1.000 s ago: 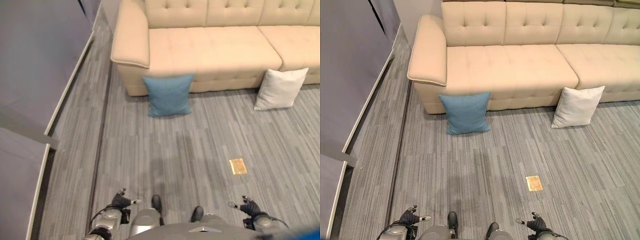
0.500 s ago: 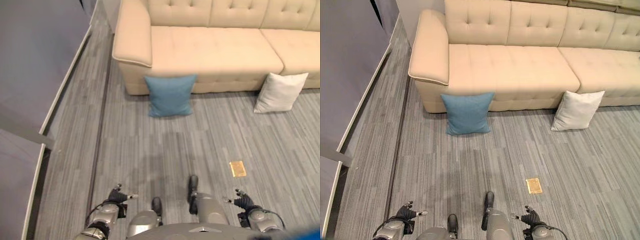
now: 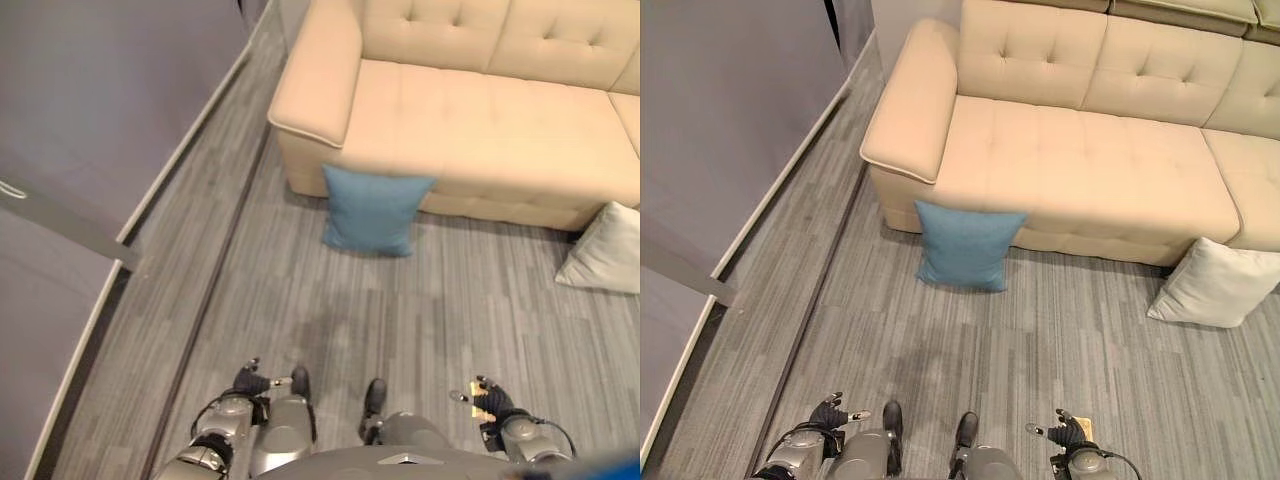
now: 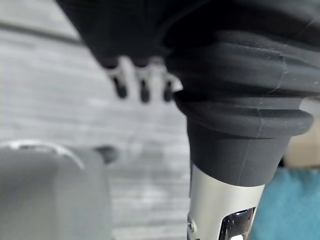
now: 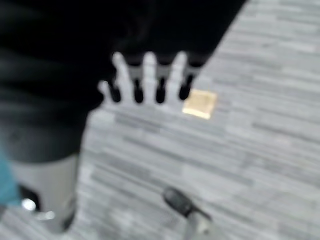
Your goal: Pick up all the scattered cushions and arrange them neatly on the sofa.
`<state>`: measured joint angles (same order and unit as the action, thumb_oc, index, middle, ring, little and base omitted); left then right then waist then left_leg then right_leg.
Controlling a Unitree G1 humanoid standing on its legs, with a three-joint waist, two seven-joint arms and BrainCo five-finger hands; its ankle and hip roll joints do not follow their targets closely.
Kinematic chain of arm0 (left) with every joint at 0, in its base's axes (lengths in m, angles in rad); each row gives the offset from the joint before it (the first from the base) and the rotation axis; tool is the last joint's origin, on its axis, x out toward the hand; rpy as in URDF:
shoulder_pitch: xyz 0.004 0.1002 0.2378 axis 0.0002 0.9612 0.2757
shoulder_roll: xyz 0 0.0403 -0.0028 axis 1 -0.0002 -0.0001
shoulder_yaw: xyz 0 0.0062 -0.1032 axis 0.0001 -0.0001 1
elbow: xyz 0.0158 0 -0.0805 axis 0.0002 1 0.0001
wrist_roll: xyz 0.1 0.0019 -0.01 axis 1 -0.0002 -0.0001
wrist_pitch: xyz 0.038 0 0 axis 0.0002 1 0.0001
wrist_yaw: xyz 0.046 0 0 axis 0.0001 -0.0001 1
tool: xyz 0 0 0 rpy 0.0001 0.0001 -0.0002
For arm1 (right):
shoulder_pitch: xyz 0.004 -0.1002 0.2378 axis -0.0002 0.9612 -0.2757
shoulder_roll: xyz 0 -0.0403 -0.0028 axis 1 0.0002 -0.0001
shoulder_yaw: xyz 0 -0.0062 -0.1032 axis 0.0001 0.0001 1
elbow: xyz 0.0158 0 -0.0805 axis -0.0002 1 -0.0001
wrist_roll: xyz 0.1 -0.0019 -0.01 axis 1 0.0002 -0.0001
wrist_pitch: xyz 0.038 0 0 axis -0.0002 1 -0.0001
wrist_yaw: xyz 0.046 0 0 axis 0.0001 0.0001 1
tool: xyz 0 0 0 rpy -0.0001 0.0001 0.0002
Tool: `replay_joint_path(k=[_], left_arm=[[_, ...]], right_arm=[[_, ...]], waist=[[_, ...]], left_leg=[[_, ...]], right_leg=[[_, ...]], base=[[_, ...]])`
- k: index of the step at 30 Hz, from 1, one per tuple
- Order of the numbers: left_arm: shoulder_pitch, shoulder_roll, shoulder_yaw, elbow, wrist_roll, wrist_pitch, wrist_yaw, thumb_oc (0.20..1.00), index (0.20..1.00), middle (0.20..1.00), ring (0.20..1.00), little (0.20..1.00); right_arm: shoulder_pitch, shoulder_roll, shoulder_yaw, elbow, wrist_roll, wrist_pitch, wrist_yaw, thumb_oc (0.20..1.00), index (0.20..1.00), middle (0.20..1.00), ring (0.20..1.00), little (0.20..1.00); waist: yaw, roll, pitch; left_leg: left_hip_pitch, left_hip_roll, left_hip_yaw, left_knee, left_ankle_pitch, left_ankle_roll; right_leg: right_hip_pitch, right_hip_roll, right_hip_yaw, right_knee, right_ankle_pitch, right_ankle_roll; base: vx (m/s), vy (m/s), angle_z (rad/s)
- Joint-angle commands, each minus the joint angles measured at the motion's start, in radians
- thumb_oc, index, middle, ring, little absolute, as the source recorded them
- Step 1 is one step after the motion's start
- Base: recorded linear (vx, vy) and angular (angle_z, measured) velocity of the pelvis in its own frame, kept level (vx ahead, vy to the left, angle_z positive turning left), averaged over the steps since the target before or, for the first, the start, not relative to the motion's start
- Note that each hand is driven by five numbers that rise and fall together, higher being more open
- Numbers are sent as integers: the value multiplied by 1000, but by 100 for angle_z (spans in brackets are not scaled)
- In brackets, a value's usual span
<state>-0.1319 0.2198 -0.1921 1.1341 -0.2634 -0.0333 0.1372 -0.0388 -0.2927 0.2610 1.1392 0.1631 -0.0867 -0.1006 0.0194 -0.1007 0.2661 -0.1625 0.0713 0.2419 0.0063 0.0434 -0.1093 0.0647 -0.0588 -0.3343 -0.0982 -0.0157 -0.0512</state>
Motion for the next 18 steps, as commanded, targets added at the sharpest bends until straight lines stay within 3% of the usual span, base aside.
replay_joint_path(k=[1,3,4,5,6,7,8,10,13,15,16,18], left_arm=[[33,21,-3,-14,14,-14,17,1000,1000,1000,1000,1000],[42,18,6,-5,9,-13,17,1000,1000,1000,1000,1000],[51,16,10,1,8,-11,19,1000,1000,1000,1000,1000],[50,20,10,3,13,-8,17,1000,1000,1000,1000,1000],[49,23,10,2,14,-7,17,1000,1000,1000,1000,1000],[49,22,10,2,14,-7,17,1000,1000,1000,1000,1000],[41,33,0,-9,24,-5,17,1000,1000,1000,1000,1000],[31,40,-5,-9,42,-2,11,1000,1000,1000,1000,1000],[23,47,-2,-12,40,-6,13,1000,1000,1000,1000,1000],[18,49,4,-11,41,-9,9,1000,1000,1000,1000,1000],[18,51,8,-9,44,-9,8,1000,1000,1000,1000,1000],[12,52,15,0,61,-10,4,1000,1000,1000,1000,1000]], right_arm=[[16,-36,8,-28,25,-8,0,1000,1000,1000,1000,1000],[18,-29,7,-30,23,-8,0,1000,1000,1000,1000,1000],[9,-14,8,-29,24,-9,-1,1000,1000,1000,1000,1000],[-8,-12,12,-50,19,-13,0,1000,1000,1000,1000,1000],[-14,-12,13,-60,16,-15,-1,1000,1000,1000,1000,1000],[-14,-12,13,-60,16,-15,-1,1000,1000,1000,1000,1000],[-22,-16,14,-92,15,-18,-7,1000,1000,1000,1000,1000],[-20,-15,15,-89,9,-14,-1,1000,1000,1000,1000,1000],[-22,-19,20,-96,1,-11,3,1000,1000,1000,1000,1000],[-23,-18,18,-90,-5,-11,0,1000,1000,1000,1000,1000],[-23,-18,16,-89,-6,-10,2,1000,1000,1000,1000,1000],[-24,-21,12,-87,-10,-10,5,1000,1000,1000,1000,1000]], waist=[[29,24,-23],[26,21,-32],[35,16,-43],[35,20,-40],[31,25,-35],[32,26,-37],[18,39,-19],[5,57,-16],[-13,64,-6],[-19,69,-8],[-24,67,-8],[-50,55,-11]], left_leg=[[-11,-12,1,49,71,25],[-1,-20,-1,49,64,35],[26,-42,7,49,35,61],[62,-64,20,39,6,96],[85,-69,26,29,-4,107],[82,-67,27,29,-3,107],[136,-77,36,15,-29,128],[177,-74,42,-5,-44,130],[228,-80,38,-36,-54,119],[270,-83,39,-50,-85,104],[282,-88,37,-54,-91,100],[316,-99,27,-56,-103,86]], right_leg=[[74,8,72,80,-67,129],[80,0,71,95,-73,136],[80,-31,83,163,-75,160],[18,-77,102,320,-10,191],[-13,-93,109,380,19,202],[-15,-91,110,378,22,201],[-67,-116,108,501,60,205],[-123,-128,86,541,75,200],[-165,-120,53,480,55,191],[-168,-129,-4,378,36,200],[-180,-125,-11,339,42,204],[-213,-92,-11,175,115,217]], base=[[417,121,-11],[319,133,-47],[368,287,-63],[435,349,-57],[224,231,-50],[218,205,-31],[226,197,-3],[279,189,10],[226,48,-10],[284,-11,0],[309,-43,19],[315,-77,4]])
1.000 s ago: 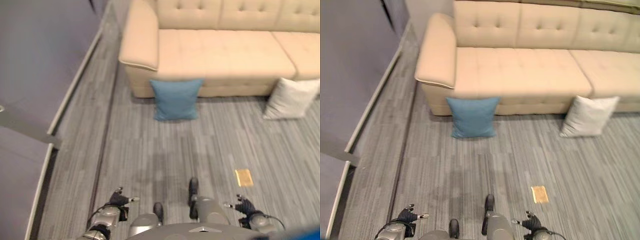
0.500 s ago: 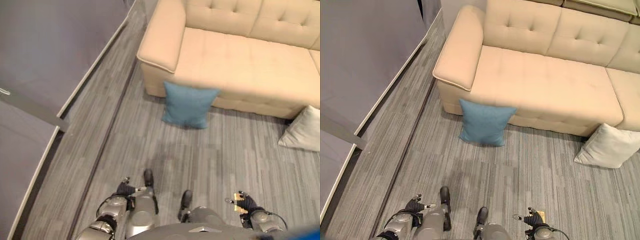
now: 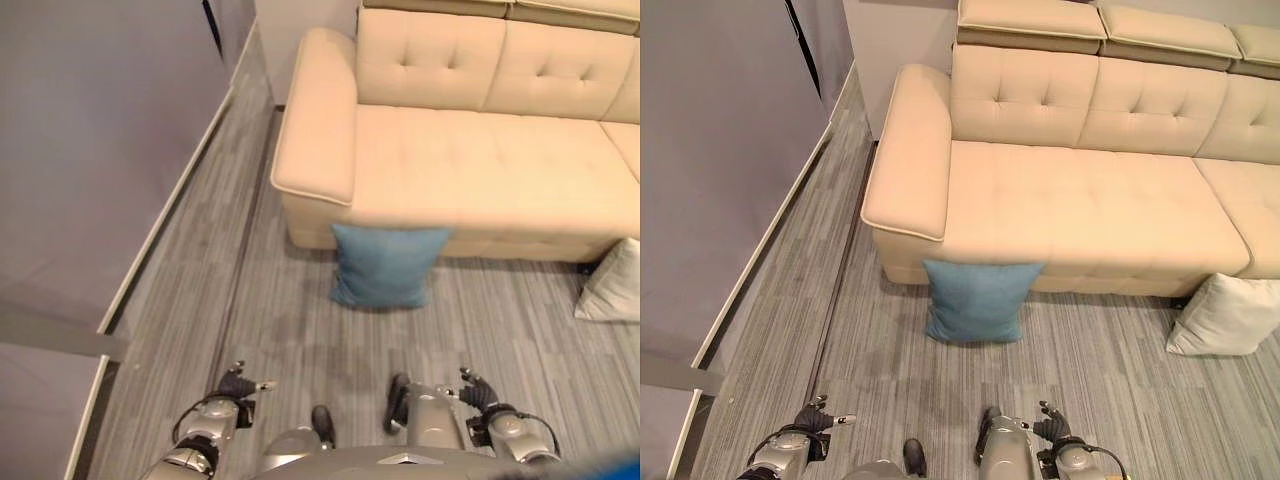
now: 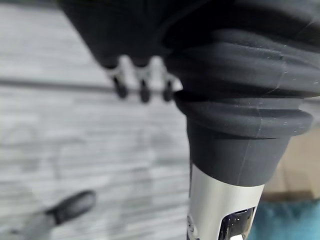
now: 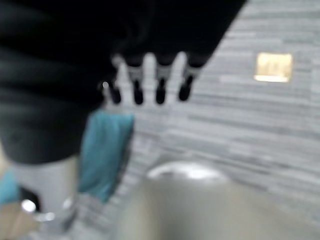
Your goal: Pick up all the scattered cushions and arrange them neatly on the sofa.
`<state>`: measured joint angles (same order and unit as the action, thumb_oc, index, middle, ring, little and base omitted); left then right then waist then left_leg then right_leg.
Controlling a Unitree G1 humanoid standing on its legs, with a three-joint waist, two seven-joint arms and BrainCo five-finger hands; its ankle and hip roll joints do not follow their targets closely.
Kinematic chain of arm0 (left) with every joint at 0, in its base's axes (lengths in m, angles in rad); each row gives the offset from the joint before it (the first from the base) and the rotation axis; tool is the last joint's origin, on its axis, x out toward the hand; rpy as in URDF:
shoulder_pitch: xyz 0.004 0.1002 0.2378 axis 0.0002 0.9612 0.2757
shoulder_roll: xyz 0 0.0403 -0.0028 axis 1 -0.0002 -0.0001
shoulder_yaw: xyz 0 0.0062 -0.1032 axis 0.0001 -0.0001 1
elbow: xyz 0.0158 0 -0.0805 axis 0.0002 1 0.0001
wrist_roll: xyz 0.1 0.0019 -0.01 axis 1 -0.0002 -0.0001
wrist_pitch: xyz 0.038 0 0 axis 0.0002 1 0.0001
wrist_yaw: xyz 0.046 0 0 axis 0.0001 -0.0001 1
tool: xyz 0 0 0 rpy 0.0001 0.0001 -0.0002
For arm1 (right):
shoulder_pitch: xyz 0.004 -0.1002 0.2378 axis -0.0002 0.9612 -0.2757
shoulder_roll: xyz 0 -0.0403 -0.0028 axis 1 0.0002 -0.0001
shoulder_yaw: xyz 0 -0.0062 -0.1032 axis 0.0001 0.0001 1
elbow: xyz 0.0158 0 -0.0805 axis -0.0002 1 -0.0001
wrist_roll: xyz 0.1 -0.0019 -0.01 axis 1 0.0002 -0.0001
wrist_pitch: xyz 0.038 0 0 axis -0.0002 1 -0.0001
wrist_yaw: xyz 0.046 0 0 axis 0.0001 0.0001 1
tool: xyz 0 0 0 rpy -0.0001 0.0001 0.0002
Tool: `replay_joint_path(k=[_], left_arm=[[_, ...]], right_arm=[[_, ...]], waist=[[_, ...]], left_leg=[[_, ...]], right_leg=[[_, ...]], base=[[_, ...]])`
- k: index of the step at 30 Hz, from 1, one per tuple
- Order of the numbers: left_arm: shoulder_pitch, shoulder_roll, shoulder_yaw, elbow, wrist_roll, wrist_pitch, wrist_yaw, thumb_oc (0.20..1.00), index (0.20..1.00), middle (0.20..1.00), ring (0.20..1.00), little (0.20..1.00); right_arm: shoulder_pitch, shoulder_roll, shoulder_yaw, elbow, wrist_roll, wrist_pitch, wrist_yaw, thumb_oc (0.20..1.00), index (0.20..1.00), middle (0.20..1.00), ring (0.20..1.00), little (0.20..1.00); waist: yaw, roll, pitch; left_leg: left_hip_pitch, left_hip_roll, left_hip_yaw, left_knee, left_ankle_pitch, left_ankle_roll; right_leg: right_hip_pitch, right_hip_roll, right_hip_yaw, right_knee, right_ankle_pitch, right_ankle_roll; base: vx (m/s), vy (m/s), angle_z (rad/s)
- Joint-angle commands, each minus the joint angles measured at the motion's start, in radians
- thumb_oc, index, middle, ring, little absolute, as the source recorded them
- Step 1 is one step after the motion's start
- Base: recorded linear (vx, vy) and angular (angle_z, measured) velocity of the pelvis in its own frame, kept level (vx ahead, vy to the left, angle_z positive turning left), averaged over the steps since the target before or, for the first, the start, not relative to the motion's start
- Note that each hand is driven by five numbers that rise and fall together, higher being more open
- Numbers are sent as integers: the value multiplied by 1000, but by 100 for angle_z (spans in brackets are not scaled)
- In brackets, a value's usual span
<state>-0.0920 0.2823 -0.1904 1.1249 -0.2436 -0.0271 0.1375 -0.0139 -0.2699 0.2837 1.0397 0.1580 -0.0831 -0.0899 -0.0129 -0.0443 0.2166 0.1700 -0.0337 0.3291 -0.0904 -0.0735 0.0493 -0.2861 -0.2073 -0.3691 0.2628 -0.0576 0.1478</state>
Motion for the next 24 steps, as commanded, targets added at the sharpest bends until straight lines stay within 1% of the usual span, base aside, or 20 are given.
replay_joint_path(k=[1,3,4,5,6,7,8,9,10,11,12,13,14,15,16,17,18,19,22,24], left_arm=[[-27,-11,13,9,41,-16,4,1000,1000,1000,1000,1000],[-22,-14,18,24,53,-17,3,1000,1000,1000,1000,1000],[-22,-14,18,24,53,-17,3,1000,1000,1000,1000,1000],[-18,-16,15,26,55,-17,2,1000,1000,1000,1000,1000],[-13,-24,8,32,57,-19,-1,1000,1000,1000,1000,1000],[-14,-34,-10,27,50,-17,-8,1000,1000,1000,1000,1000],[-17,-34,-19,9,45,-21,-7,1000,1000,1000,1000,1000],[-21,-39,-26,2,39,-20,-12,1000,1000,1000,1000,1000],[-21,-38,-26,2,39,-20,-12,1000,1000,1000,1000,1000],[-28,-42,-32,-1,29,-19,-8,1000,1000,1000,1000,1000],[-36,-46,-37,-2,22,-19,-8,1000,1000,1000,1000,1000],[-38,-50,-44,-2,23,-17,-8,1000,1000,1000,1000,1000],[-38,-50,-44,-2,23,-17,-8,1000,1000,1000,1000,1000],[-36,-52,-48,-7,29,-16,-8,1000,1000,1000,1000,1000],[-32,-52,-48,-11,33,-15,-7,1000,1000,1000,1000,1000],[-23,-52,-43,-11,37,-15,-6,1000,1000,1000,1000,1000],[-22,-52,-43,-11,37,-15,-6,1000,1000,1000,1000,1000],[-20,-50,-43,-8,41,-14,-6,1000,1000,1000,1000,1000],[-10,-46,-32,4,45,-13,-5,1000,1000,1000,1000,1000],[-6,-44,-31,4,44,-13,-6,1000,1000,1000,1000,1000]], right_arm=[[-48,-45,-11,12,-5,-13,-6,1000,1000,1000,1000,1000],[-41,-49,-15,8,-11,-14,-5,1000,1000,1000,1000,1000],[-41,-49,-15,8,-11,-14,-5,1000,1000,1000,1000,1000],[-36,-51,-14,5,-11,-14,-4,1000,1000,1000,1000,1000],[-28,-55,-10,14,-10,-16,-2,1000,1000,1000,1000,1000],[-23,-75,-9,12,3,-21,-2,1000,1000,1000,1000,1000],[-22,-80,-10,16,10,-21,-4,1000,1000,1000,1000,1000],[-22,-82,-11,15,22,-21,-3,1000,1000,1000,1000,1000],[-23,-81,-11,15,22,-21,-3,1000,1000,1000,1000,1000],[-27,-82,-6,21,25,-21,-5,1000,1000,1000,1000,1000],[-30,-83,-3,21,26,-19,-7,1000,1000,1000,1000,1000],[-32,-86,-3,16,33,-21,-6,1000,1000,1000,1000,1000],[-32,-86,-3,16,33,-21,-6,1000,1000,1000,1000,1000],[-30,-87,-2,12,29,-21,-7,1000,1000,1000,1000,1000],[-29,-88,0,10,23,-21,-8,1000,1000,1000,1000,1000],[-26,-89,3,2,19,-23,-11,1000,1000,1000,1000,1000],[-25,-89,3,2,19,-23,-11,1000,1000,1000,1000,1000],[-24,-89,5,1,15,-23,-11,1000,1000,1000,1000,1000],[-25,-82,7,-3,7,-24,-12,1000,1000,1000,1000,1000],[-23,-80,7,-3,7,-25,-12,1000,1000,1000,1000,1000]], waist=[[-18,1,42],[-31,-3,32],[-31,-5,30],[-37,-7,24],[-44,1,9],[-44,1,9],[-41,-8,13],[-35,-12,24],[-36,-14,22],[-28,-18,27],[-20,-20,30],[-13,-27,30],[-13,-27,31],[-11,-28,28],[-4,-28,29],[7,-23,28],[7,-23,29],[11,-21,30],[14,-18,24],[15,-18,20]], left_leg=[[-11,8,-61,40,12,-73],[19,6,-71,53,-6,-84],[15,4,-71,53,-4,-83],[23,3,-81,66,-16,-83],[36,15,-102,113,-20,-98],[-14,55,-109,277,22,-145],[-49,66,-111,340,50,-159],[-77,78,-118,408,59,-174],[-80,75,-119,406,63,-173],[-102,81,-127,419,73,-174],[-126,75,-132,393,63,-165],[-163,71,-118,338,34,-146],[-162,71,-117,338,33,-145],[-175,71,-108,298,22,-134],[-188,67,-112,260,33,-131],[-215,68,-124,201,80,-135],[-212,67,-123,198,81,-135],[-226,71,-123,180,105,-138],[-177,53,-140,113,103,-125],[-167,50,-137,98,104,-122]], right_leg=[[144,59,23,-187,156,19],[142,67,17,-214,176,20],[139,65,17,-215,178,20],[144,72,36,-200,169,11],[169,94,62,-200,154,-15],[225,114,58,-231,136,-49],[241,112,54,-243,130,-60],[264,123,52,-256,121,-72],[261,120,51,-257,122,-72],[277,126,48,-269,110,-79],[289,128,45,-280,100,-77],[309,124,45,-296,94,-70],[310,124,46,-297,94,-70],[317,124,46,-302,91,-65],[325,126,51,-306,87,-62],[339,141,66,-308,75,-61],[340,140,66,-307,75,-61],[347,148,74,-307,69,-62],[347,154,96,-287,58,-60],[349,153,100,-285,59,-57]], base=[[298,-69,-2],[294,-86,24],[300,-94,14],[311,-126,-4],[497,-304,6],[438,-329,12],[253,-305,30],[68,-126,15],[64,-116,2],[70,-80,-9],[151,-109,3],[118,-58,16],[134,-30,25],[105,5,20],[198,9,3],[145,11,-15],[140,13,-20],[86,28,-12],[104,79,-29],[52,67,-14]])
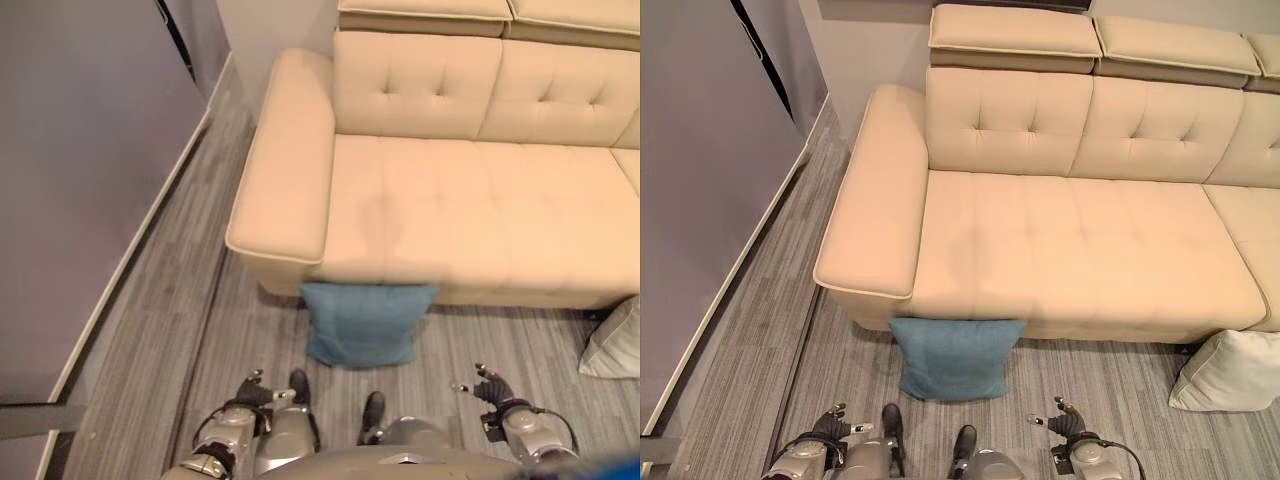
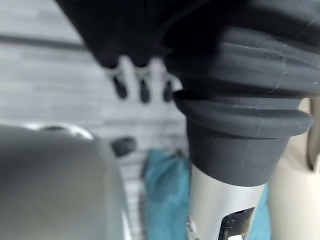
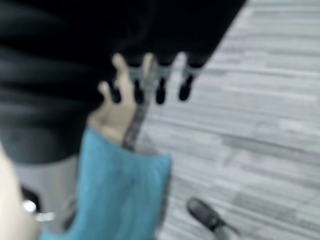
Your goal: Pick up all the scattered cushions and arrange them neatly on the sofa.
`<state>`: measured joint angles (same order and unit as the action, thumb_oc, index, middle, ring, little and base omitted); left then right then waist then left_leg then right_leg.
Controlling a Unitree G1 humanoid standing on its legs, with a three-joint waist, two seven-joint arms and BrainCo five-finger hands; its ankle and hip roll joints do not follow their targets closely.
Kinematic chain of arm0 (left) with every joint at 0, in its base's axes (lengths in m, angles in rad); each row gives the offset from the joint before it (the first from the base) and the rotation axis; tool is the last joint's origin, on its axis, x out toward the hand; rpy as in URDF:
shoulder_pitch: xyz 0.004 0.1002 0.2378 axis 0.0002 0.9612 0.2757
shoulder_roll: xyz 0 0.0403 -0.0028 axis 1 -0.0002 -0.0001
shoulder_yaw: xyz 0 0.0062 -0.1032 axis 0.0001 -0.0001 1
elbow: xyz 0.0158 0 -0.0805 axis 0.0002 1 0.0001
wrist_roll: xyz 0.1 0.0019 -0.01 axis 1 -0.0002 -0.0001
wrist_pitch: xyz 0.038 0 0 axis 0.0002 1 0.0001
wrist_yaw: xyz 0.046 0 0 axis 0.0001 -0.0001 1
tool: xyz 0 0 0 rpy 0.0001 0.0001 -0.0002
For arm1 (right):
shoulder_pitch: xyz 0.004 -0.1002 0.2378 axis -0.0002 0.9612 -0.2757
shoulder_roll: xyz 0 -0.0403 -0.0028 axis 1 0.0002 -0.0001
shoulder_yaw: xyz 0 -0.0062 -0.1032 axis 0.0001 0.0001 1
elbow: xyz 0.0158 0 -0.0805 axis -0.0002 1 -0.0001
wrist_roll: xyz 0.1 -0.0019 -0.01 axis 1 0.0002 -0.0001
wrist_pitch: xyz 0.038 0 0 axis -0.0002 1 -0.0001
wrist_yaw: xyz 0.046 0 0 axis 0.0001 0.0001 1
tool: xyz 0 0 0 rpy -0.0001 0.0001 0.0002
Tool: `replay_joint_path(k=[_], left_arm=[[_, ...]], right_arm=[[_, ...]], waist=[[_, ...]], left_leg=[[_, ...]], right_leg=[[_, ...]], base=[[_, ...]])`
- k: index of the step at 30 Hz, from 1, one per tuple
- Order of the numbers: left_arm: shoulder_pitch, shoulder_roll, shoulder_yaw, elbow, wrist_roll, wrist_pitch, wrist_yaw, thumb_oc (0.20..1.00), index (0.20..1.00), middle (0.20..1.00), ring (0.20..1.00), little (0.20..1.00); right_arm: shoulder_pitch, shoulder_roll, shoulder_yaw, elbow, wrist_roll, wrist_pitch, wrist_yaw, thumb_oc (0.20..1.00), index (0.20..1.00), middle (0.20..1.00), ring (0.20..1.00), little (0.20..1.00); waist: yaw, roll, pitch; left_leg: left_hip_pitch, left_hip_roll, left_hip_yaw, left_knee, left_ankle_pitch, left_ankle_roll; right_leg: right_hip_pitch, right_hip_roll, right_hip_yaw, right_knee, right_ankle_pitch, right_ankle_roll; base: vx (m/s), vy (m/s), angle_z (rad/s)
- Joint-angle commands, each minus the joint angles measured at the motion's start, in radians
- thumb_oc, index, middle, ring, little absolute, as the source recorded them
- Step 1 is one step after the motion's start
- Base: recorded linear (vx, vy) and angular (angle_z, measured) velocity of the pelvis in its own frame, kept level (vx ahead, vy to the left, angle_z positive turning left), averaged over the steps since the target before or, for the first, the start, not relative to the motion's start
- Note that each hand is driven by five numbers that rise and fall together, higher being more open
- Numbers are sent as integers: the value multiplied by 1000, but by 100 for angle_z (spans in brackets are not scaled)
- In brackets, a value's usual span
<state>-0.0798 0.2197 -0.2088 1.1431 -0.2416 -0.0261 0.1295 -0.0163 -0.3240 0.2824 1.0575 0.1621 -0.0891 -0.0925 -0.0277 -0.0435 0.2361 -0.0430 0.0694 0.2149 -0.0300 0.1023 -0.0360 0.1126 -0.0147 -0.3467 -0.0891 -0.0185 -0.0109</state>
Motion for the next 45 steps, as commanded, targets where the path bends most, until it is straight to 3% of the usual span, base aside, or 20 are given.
replay_joint_path(k=[1,7,9,14,20,25,28,31,33,34,38,42,45], left_arm=[[-14,23,-10,-16,43,-14,1,1000,1000,1000,1000,1000],[-16,47,6,-31,39,-17,13,1000,1000,1000,1000,1000],[-25,63,10,-29,38,-22,19,1000,1000,1000,1000,1000],[-33,76,23,-26,34,-28,27,1000,1000,1000,1000,1000],[-18,65,34,-15,27,-30,26,1000,1000,1000,1000,1000],[-41,53,13,-76,-15,-47,43,1000,1000,1000,1000,1000],[-88,70,3,-188,-89,-82,102,1000,1000,1000,1000,1000],[-114,78,-2,-231,-115,-99,131,1000,1000,1000,1000,1000],[-172,87,-1,-280,-156,-128,199,1000,1000,1000,1000,1000],[-197,87,0,-283,-170,-137,220,1000,1000,1000,1000,1000],[-236,88,-6,-308,-182,-154,246,1000,1000,1000,1000,1000],[-388,94,-32,-337,-222,-195,332,1000,1000,1000,1000,1000],[-450,108,-59,-360,-222,-201,359,1000,1000,1000,1000,1000]], right_arm=[[-20,-25,7,-24,2,-18,-8,1000,1000,1000,1000,1000],[-41,-13,15,-53,-1,-24,-12,1000,1000,1000,1000,1000],[-60,-6,20,-59,3,-25,-11,1000,1000,1000,1000,1000],[-68,-13,12,-98,-4,-26,-16,1000,1000,1000,1000,1000],[-52,-25,12,-112,-20,-27,-14,1000,1000,1000,1000,1000],[-56,-50,-7,-137,10,-37,-28,1000,1000,1000,1000,1000],[-88,-83,-17,-209,15,-56,-74,1000,1000,1000,1000,1000],[-104,-94,-27,-230,21,-65,-100,1000,1000,1000,1000,1000],[-151,-109,-37,-270,25,-80,-161,1000,1000,1000,1000,1000],[-168,-114,-40,-296,29,-89,-185,1000,1000,1000,1000,1000],[-209,-127,-42,-315,21,-100,-223,1000,1000,1000,1000,1000],[-368,-165,-39,-385,-32,-134,-384,1000,1000,1000,1000,1000],[-436,-180,-27,-408,-45,-148,-439,1000,1000,1000,1000,1000]], waist=[[30,-17,-2],[36,-16,8],[33,-5,22],[27,-1,25],[27,-5,17],[19,12,61],[14,23,130],[13,23,152],[8,23,182],[4,24,187],[-3,28,190],[-22,46,201],[-30,51,200]], left_leg=[[63,-57,-16,16,-74,-31],[95,-67,15,-26,-82,-1],[96,-61,25,-39,-80,13],[100,-50,33,-30,-102,0],[96,-41,42,-18,-96,-15],[38,-24,17,2,-77,-29],[-75,-8,-9,70,-69,-33],[-151,-6,-24,122,-74,-33],[-276,-5,-37,199,-80,-30],[-316,2,-41,239,-107,-37],[-413,14,-44,293,-115,-33],[-757,53,-48,514,-158,-30],[-913,73,-51,621,-183,-28]], right_leg=[[-49,-40,84,73,19,104],[-108,-63,107,160,21,132],[-172,-74,152,255,12,152],[-206,-171,193,157,97,183],[-166,-164,159,105,93,181],[-207,-155,122,132,74,161],[-317,-161,110,212,58,142],[-380,-165,105,255,52,133],[-502,-175,107,336,40,127],[-543,-182,114,380,12,133],[-640,-196,125,439,0,129],[-989,-242,175,676,-51,109],[-1143,-249,205,778,-72,99]], base=[[84,144,-8],[-10,109,-16],[-62,104,-62],[24,-69,-18],[50,-117,6],[-75,-90,0],[-197,-86,29],[-146,-62,13],[-178,-84,16],[-92,-51,18],[-75,-6,12],[-125,3,14],[-23,1,-3]])
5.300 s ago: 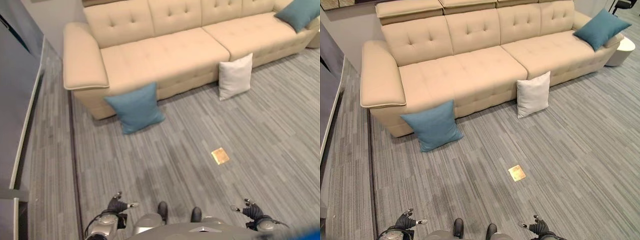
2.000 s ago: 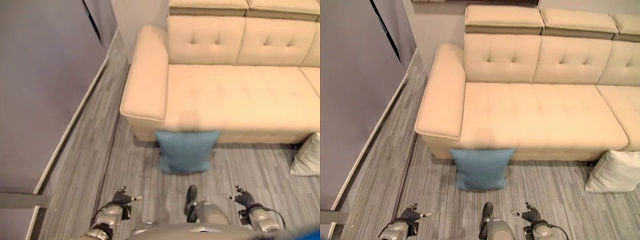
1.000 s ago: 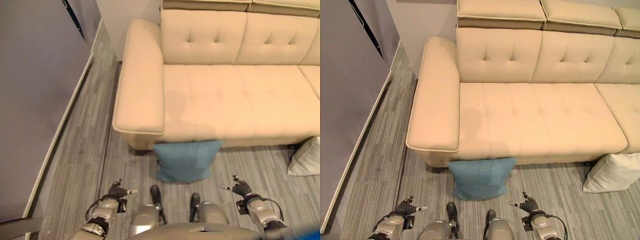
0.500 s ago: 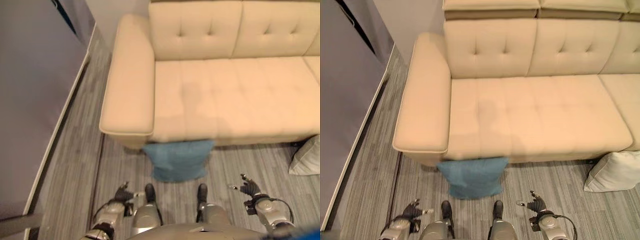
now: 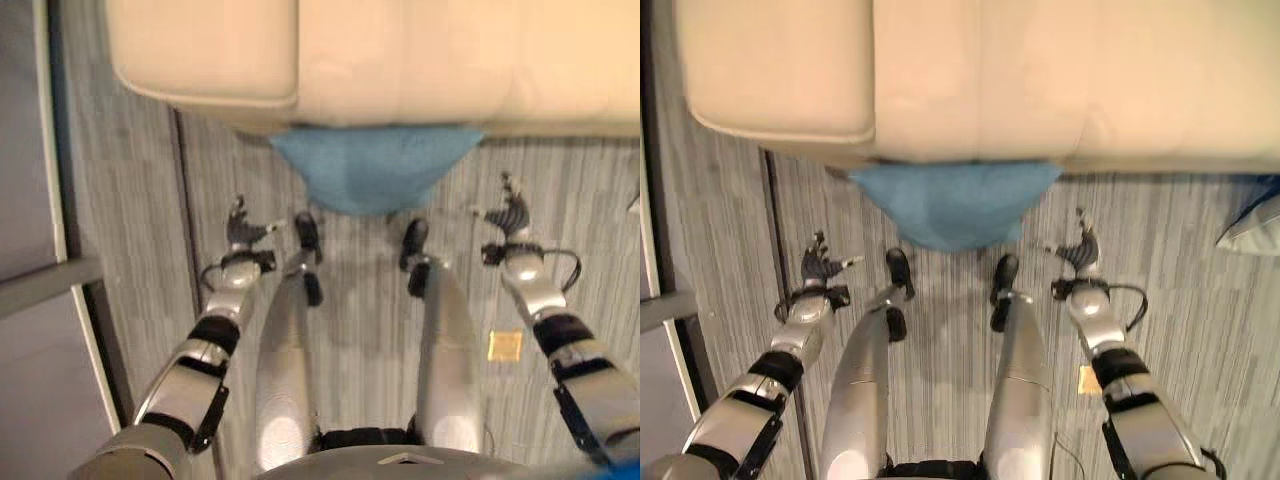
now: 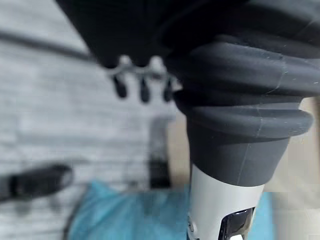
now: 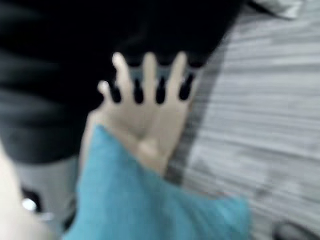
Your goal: Pick up all the scattered cushions and arrange them neatly on the sofa.
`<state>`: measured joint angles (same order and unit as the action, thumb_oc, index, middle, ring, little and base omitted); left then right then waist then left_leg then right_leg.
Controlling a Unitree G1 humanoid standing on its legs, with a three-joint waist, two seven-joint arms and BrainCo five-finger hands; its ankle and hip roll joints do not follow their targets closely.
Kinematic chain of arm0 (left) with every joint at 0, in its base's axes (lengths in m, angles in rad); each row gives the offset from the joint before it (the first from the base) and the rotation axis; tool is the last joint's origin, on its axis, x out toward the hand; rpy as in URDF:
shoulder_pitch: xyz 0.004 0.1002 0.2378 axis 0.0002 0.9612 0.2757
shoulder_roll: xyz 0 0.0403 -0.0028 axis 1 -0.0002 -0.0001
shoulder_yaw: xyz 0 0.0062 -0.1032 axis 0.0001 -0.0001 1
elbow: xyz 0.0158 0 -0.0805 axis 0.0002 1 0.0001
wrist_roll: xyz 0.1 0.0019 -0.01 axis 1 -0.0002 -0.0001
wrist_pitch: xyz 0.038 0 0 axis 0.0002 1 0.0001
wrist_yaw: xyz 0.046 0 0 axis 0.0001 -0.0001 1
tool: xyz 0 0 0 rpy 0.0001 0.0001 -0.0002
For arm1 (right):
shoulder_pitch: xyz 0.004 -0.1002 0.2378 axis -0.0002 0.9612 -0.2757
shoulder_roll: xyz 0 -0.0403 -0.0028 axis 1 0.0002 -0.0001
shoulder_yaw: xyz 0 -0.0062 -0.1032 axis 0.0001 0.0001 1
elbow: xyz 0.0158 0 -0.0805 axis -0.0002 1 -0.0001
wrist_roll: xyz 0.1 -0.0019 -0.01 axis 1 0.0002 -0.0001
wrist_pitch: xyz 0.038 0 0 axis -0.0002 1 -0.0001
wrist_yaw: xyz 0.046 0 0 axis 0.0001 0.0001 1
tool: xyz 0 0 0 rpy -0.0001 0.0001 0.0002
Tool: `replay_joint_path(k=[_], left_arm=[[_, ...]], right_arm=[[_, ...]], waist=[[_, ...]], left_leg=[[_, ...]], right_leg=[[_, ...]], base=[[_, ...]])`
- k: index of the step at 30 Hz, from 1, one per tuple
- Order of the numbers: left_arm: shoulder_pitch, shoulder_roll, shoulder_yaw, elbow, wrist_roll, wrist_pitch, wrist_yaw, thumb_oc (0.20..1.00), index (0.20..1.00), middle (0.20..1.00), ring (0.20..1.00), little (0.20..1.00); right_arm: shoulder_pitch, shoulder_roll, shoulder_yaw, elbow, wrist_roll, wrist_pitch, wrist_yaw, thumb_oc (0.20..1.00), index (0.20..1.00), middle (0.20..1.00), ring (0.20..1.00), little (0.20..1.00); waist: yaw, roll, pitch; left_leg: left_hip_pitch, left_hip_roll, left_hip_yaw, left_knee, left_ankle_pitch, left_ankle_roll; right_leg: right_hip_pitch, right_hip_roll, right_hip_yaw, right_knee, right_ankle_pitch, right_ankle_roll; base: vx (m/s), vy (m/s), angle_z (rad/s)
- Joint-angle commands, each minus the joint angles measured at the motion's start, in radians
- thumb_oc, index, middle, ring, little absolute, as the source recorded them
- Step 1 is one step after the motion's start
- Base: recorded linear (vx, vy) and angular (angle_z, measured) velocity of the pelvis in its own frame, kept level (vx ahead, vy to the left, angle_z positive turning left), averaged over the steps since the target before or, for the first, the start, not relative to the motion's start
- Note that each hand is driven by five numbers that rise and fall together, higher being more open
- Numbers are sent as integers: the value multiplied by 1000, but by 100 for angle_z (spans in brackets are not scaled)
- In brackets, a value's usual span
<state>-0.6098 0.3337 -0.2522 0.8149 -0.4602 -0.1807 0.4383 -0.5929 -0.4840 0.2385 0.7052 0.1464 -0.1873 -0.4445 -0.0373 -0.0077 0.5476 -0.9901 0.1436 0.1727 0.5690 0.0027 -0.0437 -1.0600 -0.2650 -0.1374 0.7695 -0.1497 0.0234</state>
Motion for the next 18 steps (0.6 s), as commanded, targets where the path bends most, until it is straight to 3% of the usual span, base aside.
replay_joint_path(k=[1,8,18], left_arm=[[80,-7,-15,-32,-4,-46,50,1000,1000,1000,1000,1000],[-95,66,-57,-127,17,-44,104,1000,1000,1000,1000,1000],[-238,122,-91,-148,9,-39,113,1000,1000,1000,1000,1000]], right_arm=[[140,-20,17,-56,-29,-49,-87,1000,1000,1000,1000,1000],[20,-75,21,-94,25,-72,-118,1000,1000,1000,1000,1000],[-129,-141,46,-125,132,-104,-50,1000,1000,1000,1000,1000]], waist=[[-20,15,-117],[-31,21,-121],[-35,22,-118]], left_leg=[[25,-1,-9,28,-86,-20],[-265,-1,-15,177,-122,1],[-401,-6,-7,235,-134,14]], right_leg=[[21,1,-4,-76,57,65],[-289,6,37,67,27,61],[-446,13,72,124,22,67]], base=[[3,1,-14],[40,7,-10],[16,0,-1]])
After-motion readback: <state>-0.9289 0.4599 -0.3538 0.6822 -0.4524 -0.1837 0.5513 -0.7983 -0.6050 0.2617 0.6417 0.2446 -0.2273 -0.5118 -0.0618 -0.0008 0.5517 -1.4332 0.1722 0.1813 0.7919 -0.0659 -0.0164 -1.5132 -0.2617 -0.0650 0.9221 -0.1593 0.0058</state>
